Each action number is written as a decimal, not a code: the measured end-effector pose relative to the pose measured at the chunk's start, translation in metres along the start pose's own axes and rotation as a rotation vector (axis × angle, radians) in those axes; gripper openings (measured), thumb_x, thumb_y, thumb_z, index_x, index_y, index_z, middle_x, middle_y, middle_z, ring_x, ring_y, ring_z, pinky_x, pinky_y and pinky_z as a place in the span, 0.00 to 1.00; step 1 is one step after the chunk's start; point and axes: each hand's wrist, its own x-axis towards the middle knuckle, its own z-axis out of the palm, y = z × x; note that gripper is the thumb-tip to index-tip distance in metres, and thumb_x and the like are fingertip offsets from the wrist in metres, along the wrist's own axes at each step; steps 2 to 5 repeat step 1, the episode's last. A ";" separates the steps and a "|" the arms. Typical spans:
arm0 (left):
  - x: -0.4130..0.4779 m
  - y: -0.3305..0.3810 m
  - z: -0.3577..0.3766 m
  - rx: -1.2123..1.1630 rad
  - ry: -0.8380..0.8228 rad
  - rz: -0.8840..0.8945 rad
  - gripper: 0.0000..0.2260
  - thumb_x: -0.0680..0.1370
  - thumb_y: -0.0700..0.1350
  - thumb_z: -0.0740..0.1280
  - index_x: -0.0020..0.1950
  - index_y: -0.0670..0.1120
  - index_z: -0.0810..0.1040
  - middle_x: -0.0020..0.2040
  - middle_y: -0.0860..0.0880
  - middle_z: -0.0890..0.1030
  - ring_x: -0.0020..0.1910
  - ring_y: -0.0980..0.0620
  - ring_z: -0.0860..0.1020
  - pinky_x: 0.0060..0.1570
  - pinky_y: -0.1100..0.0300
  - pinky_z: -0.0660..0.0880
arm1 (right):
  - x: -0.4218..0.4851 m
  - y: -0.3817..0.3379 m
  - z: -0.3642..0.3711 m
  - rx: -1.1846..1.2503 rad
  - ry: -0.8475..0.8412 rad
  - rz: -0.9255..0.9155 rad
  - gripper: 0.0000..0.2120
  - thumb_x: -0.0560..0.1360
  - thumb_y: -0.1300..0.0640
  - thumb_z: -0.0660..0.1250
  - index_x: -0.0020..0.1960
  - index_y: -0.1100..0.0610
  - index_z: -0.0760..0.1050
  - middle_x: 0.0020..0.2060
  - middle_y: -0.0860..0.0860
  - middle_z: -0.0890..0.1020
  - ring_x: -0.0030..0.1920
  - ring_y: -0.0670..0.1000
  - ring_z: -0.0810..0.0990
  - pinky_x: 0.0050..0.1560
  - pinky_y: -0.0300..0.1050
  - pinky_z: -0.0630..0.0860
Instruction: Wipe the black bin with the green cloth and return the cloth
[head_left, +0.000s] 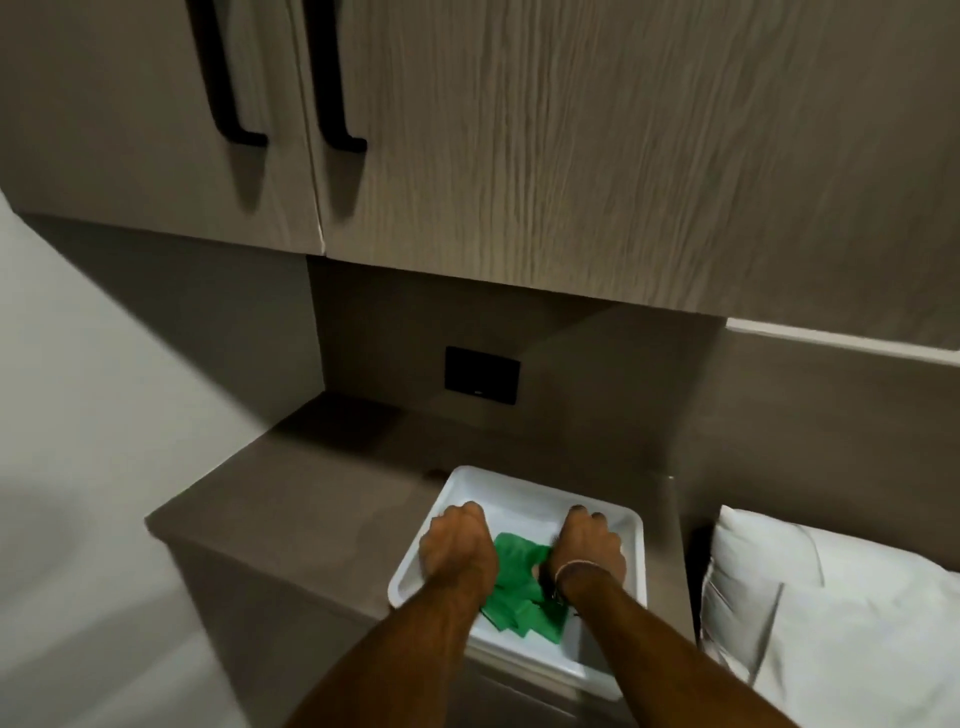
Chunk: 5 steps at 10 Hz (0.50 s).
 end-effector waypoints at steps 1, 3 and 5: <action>-0.033 0.003 -0.018 -0.017 0.037 0.216 0.13 0.85 0.44 0.63 0.69 0.50 0.74 0.70 0.47 0.78 0.69 0.44 0.78 0.67 0.49 0.74 | -0.026 -0.003 -0.017 -0.049 0.093 -0.117 0.39 0.71 0.44 0.77 0.74 0.52 0.63 0.70 0.54 0.72 0.68 0.59 0.75 0.64 0.54 0.78; -0.033 0.003 -0.018 -0.017 0.037 0.216 0.13 0.85 0.44 0.63 0.69 0.50 0.74 0.70 0.47 0.78 0.69 0.44 0.78 0.67 0.49 0.74 | -0.026 -0.003 -0.017 -0.049 0.093 -0.117 0.39 0.71 0.44 0.77 0.74 0.52 0.63 0.70 0.54 0.72 0.68 0.59 0.75 0.64 0.54 0.78; -0.033 0.003 -0.018 -0.017 0.037 0.216 0.13 0.85 0.44 0.63 0.69 0.50 0.74 0.70 0.47 0.78 0.69 0.44 0.78 0.67 0.49 0.74 | -0.026 -0.003 -0.017 -0.049 0.093 -0.117 0.39 0.71 0.44 0.77 0.74 0.52 0.63 0.70 0.54 0.72 0.68 0.59 0.75 0.64 0.54 0.78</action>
